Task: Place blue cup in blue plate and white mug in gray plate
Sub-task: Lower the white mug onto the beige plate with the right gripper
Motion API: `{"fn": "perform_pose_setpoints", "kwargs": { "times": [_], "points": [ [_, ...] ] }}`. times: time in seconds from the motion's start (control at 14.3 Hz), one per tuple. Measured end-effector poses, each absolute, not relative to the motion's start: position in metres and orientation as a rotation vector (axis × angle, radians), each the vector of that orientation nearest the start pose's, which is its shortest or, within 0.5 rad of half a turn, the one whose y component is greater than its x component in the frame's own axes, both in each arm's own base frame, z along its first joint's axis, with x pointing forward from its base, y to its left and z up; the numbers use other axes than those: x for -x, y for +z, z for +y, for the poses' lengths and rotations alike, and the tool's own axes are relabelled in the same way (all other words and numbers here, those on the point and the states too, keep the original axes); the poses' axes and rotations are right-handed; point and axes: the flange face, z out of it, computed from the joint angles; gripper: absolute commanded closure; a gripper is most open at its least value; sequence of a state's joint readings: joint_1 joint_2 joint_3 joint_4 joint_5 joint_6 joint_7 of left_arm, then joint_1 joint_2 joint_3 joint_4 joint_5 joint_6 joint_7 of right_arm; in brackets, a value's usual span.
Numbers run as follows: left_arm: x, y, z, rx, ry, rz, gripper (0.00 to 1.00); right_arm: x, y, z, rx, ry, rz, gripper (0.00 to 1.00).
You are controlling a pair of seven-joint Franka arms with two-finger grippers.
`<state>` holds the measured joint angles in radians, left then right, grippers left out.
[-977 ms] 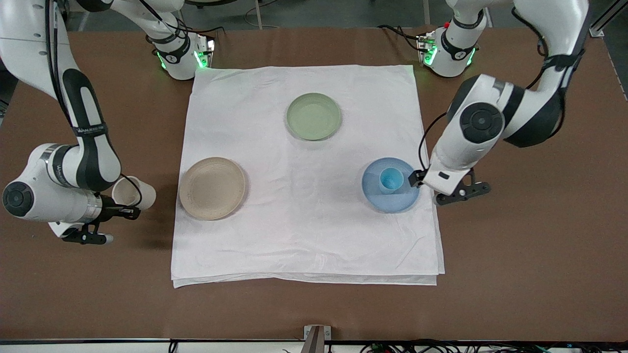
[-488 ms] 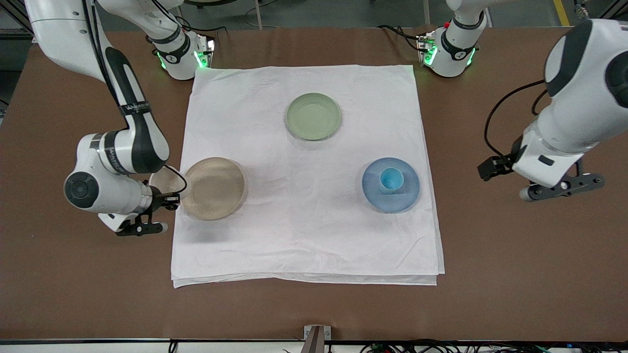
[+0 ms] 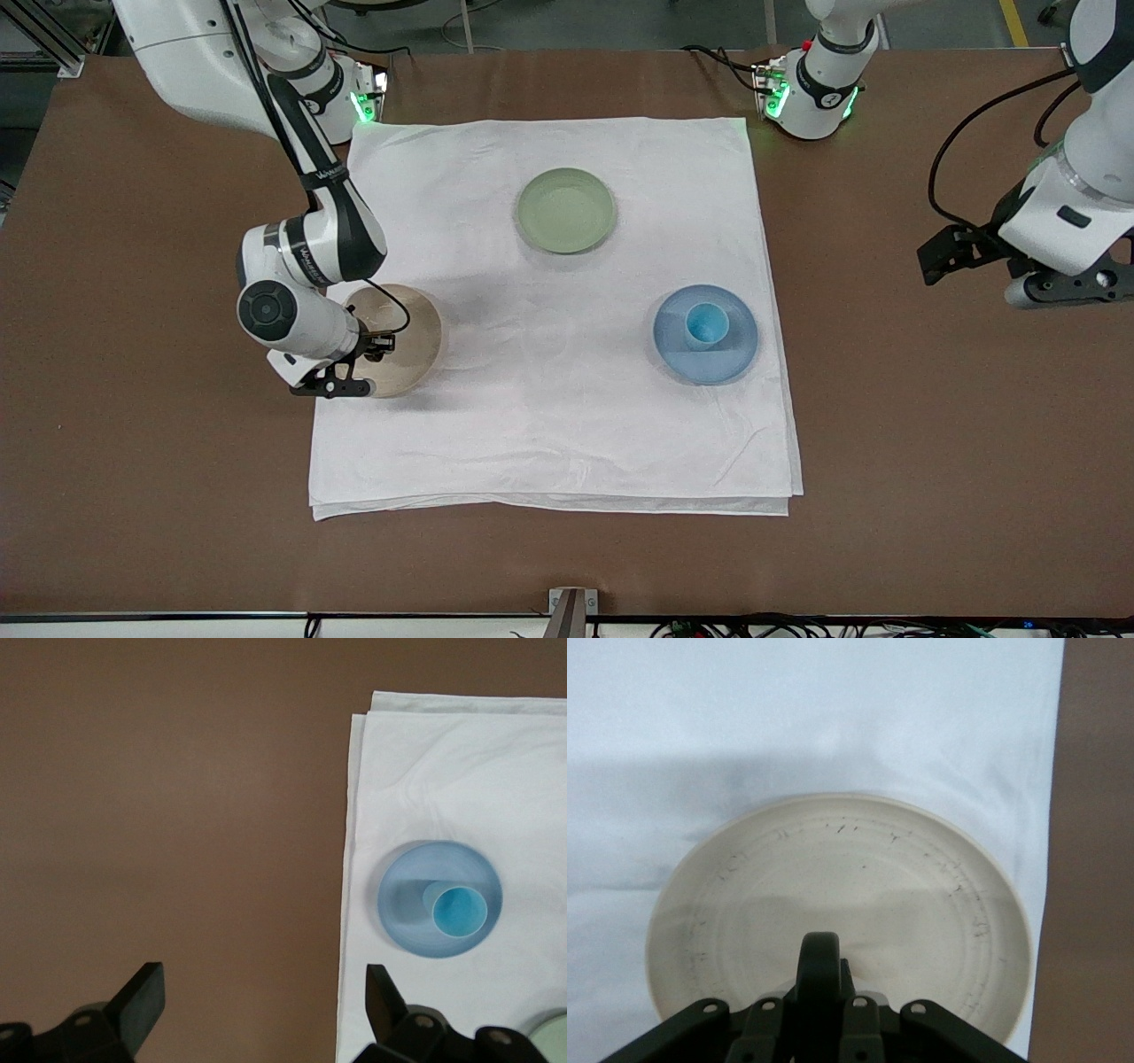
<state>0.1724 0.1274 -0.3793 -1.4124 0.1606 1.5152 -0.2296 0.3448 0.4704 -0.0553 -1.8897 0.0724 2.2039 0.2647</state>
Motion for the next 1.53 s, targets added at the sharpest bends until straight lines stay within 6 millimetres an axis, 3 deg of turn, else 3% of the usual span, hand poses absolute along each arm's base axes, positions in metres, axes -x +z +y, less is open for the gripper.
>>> {"fn": "perform_pose_setpoints", "kwargs": {
  "times": [0.21, 0.56, 0.84, 0.91, 0.98, 1.12, 1.53],
  "points": [
    [-0.553, 0.647, -0.085, 3.028, -0.009, -0.06, 0.0, -0.584, 0.235, 0.176, 3.186, 0.233, 0.041, 1.0],
    [-0.534, 0.64, -0.035, 3.125, 0.064, -0.187, 0.0, -0.589, 0.236, 0.174, 3.189, 0.151, 0.093, 0.99],
    [-0.521, 0.644, -0.042, 3.126, 0.059, -0.164, 0.0, -0.586, 0.232, 0.174, 3.189, 0.15, 0.1, 0.95],
    [-0.52, 0.644, -0.048, 3.126, 0.056, -0.146, 0.0, -0.586, 0.23, 0.174, 3.19, 0.155, 0.1, 0.89],
    [-0.519, 0.643, -0.054, 3.127, 0.054, -0.127, 0.0, -0.585, 0.228, 0.174, 3.191, 0.16, 0.101, 0.72],
    [-0.52, 0.642, -0.062, 3.128, 0.047, -0.104, 0.0, -0.585, 0.225, 0.174, 3.193, 0.165, 0.101, 0.0],
    [-0.522, 0.638, -0.069, 3.129, 0.039, -0.085, 0.0, -0.586, 0.227, 0.174, 3.191, 0.156, 0.104, 0.0]
  ]
}}
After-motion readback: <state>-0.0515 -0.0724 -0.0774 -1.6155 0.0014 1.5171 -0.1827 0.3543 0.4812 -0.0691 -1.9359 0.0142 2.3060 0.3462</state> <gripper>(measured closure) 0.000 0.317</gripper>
